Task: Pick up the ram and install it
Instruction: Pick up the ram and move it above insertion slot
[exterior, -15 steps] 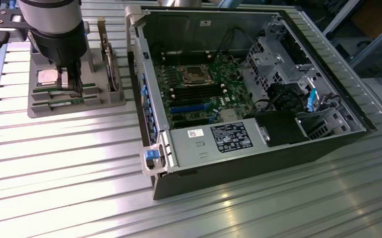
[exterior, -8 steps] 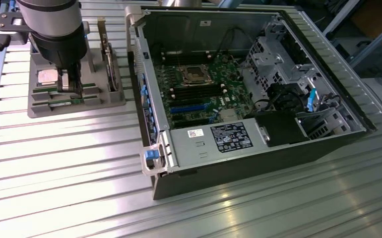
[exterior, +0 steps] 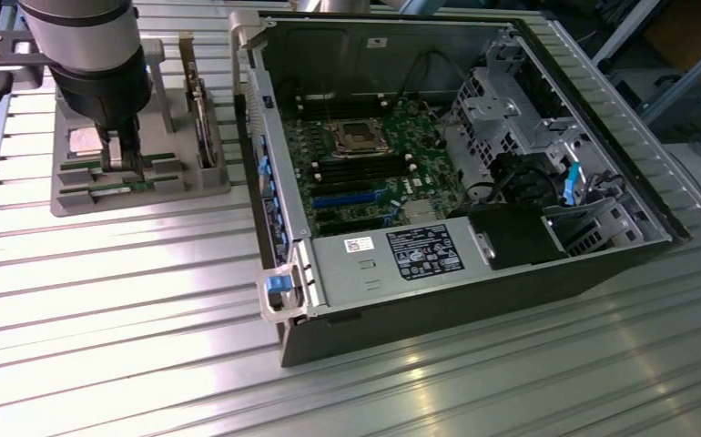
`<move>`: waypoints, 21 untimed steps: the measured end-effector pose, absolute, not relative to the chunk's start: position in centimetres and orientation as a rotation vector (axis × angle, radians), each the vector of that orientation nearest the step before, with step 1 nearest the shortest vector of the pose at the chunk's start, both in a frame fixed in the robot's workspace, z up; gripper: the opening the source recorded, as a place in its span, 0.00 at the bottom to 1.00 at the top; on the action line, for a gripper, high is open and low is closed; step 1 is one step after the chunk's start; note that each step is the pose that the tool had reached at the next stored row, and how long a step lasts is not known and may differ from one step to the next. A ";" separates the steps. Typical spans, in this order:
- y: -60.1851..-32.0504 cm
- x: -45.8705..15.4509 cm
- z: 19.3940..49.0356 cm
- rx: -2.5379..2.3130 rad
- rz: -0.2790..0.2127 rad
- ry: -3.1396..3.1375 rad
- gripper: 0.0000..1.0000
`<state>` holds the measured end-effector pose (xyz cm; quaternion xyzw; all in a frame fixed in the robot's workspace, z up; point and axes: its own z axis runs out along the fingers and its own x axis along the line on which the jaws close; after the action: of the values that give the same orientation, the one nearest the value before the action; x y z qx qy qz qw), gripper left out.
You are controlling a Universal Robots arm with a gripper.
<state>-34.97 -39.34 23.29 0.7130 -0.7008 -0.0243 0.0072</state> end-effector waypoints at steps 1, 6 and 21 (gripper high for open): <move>-39.3 -35.0 23.0 2.232 -0.076 -2.189 0.30; -39.3 -35.3 22.1 2.252 -0.076 -2.168 0.30; -38.7 -36.1 20.9 2.325 -0.075 -2.086 0.12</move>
<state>-36.13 -38.66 20.88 0.7441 -0.6676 -0.0239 0.0083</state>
